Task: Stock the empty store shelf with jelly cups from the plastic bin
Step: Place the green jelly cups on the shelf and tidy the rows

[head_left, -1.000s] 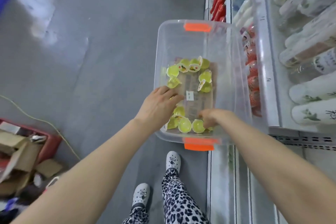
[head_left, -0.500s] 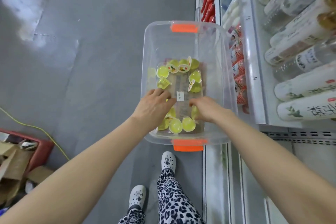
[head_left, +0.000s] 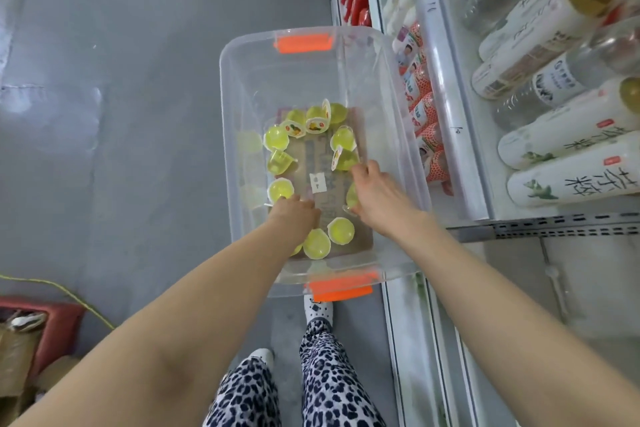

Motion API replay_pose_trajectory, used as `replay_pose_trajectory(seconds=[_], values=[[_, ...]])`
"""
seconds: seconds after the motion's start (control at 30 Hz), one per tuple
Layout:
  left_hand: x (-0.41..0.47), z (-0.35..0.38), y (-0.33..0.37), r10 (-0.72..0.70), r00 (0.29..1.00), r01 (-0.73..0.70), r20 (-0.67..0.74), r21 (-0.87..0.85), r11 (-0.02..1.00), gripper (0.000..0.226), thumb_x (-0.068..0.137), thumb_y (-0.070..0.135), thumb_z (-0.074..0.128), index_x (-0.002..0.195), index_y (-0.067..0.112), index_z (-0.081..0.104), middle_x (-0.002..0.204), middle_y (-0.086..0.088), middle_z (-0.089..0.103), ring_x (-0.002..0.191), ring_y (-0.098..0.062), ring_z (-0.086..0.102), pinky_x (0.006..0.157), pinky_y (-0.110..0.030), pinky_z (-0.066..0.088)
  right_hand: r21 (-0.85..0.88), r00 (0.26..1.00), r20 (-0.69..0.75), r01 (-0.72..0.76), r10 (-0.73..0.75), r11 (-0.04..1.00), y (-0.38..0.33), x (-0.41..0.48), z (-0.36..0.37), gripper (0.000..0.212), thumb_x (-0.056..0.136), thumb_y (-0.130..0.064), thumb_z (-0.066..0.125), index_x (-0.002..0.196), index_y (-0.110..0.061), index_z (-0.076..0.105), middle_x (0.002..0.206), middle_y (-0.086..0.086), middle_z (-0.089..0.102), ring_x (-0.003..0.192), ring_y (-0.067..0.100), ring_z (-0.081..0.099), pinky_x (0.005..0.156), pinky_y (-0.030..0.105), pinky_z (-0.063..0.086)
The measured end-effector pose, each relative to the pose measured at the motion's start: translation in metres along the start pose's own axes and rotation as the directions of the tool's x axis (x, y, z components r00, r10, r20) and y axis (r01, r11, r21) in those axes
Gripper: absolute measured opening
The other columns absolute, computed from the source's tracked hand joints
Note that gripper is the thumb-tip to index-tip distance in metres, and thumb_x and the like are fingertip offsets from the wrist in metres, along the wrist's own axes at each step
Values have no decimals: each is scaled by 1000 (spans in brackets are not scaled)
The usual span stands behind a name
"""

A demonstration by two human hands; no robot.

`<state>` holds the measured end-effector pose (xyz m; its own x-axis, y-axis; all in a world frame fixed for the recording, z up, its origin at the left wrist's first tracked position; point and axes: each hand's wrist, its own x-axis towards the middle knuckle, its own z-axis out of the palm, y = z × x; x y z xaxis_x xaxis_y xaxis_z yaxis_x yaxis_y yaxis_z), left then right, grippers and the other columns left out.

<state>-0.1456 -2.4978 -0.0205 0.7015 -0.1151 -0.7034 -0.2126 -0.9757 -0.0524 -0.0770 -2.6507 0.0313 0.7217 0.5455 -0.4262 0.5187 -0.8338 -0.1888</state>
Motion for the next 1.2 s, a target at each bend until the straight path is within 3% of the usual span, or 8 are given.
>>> replay_pose_trajectory(seconds=[0.17, 0.43, 0.53, 0.63, 0.77, 0.9, 1.03, 1.2], values=[[5, -5, 1, 18, 999, -15, -39, 76, 997, 45, 93, 13, 50, 136, 21, 41, 136, -4, 47, 126, -30, 39, 96, -37, 37, 68, 999, -30, -24, 26, 997, -4, -12, -2, 56, 88, -25, 68, 130, -14, 33, 116, 13, 56, 101, 32, 50, 88, 45, 48], [-19, -42, -20, 120, 982, -148, -143, -206, 967, 44, 98, 40, 35, 130, 13, 47, 129, -19, 49, 117, -38, 47, 96, -42, 41, 266, 866, -390, -218, 312, 939, -27, -66, -26, 49, 90, -37, 63, 133, -19, 47, 118, 11, 45, 99, 27, 54, 84, 38, 50], [-38, -62, -32, 149, 972, -227, -184, -549, 805, 47, 100, 46, 35, 130, 12, 47, 125, -17, 55, 112, -37, 55, 95, -41, 44, 436, 759, -464, -253, 456, 864, -41, -96, -31, 50, 88, -29, 66, 134, -17, 50, 120, 13, 49, 108, 31, 52, 91, 37, 44], [-62, -75, -39, 172, 959, -280, -223, -824, 492, 64, 93, 63, 39, 132, 12, 47, 109, -3, 57, 90, -22, 61, 81, -37, 54, 598, 611, -504, -264, 611, 757, -56, -130, -35, 51, 81, -26, 71, 129, -20, 54, 115, 9, 56, 105, 27, 55, 85, 28, 40], [-103, -87, -32, 262, 922, -341, -286, -920, 193, 64, 85, 65, 50, 123, 14, 58, 96, 4, 61, 73, -11, 58, 61, -22, 53, 780, 421, -474, -206, 774, 590, -77, -180, -34, 48, 75, -28, 75, 118, -25, 55, 109, -5, 60, 102, 18, 57, 80, 26, 42], [-143, -95, -9, 447, 817, -455, -364, -883, 112, 49, 83, 58, 51, 105, 16, 63, 83, 2, 60, 67, -8, 57, 69, -22, 51, 894, 259, -390, -122, 883, 431, -95, -234, -29, 44, 73, -27, 79, 111, -30, 58, 112, -5, 63, 100, 14, 61, 88, 34, 50], [-178, -99, 35, 618, 692, -449, -374, -893, -37, 11, 94, 19, 56, 103, 13, 61, 86, 5, 62, 74, -7, 60, 76, -22, 56, 919, 156, -372, -77, 915, 387, -107, -298, -19, 42, 81, -25, 74, 120, -23, 59, 118, 1, 58, 107, 17, 59, 96, 35, 48], [-220, -94, 104, 688, 584, -558, -432, -829, -46, 31, 85, 3, 68, 108, 23, 64, 104, 2, 67, 95, -15, 61, 79, -30, 58, 932, 15, -362, -24, 932, 362, -123, -390, 5, 41, 80, -31, 75, 117, -27, 59, 111, -3, 65, 98, 12, 63, 86, 30, 52]])
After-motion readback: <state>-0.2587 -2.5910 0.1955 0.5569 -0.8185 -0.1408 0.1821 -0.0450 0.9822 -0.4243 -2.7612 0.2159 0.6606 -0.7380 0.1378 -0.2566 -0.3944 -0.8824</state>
